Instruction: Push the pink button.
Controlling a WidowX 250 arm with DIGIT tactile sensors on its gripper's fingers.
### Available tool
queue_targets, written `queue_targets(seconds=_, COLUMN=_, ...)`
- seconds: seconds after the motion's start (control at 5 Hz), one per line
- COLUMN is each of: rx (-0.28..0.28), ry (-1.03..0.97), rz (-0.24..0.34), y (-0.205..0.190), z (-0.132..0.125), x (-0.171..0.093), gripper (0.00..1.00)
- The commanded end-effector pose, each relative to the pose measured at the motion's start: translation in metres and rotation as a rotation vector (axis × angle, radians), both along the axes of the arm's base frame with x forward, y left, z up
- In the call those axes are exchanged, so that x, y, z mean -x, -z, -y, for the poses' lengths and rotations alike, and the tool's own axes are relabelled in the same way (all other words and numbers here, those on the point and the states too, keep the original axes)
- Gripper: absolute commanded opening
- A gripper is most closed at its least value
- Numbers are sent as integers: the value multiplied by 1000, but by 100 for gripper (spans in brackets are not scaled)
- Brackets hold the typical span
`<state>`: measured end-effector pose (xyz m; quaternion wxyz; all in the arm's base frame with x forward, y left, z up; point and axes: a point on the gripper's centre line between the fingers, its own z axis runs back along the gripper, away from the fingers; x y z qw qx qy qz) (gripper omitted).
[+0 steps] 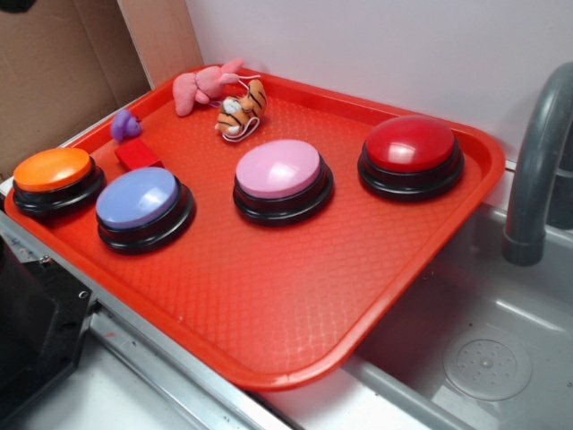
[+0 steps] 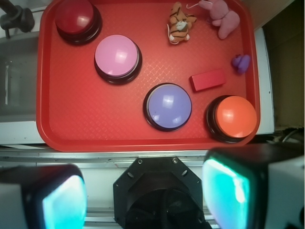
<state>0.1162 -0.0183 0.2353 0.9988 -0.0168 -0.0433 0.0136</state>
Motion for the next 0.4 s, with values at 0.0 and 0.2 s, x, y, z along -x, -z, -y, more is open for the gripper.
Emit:
queue_targets(seconds=0.0, rx=0, ry=0, rz=0, y=0, z=0, x=0, gripper=100)
queue_targets(seconds=0.2, rx=-72, ry=178, rz=-93, y=32, z=1, x=-50, gripper=100)
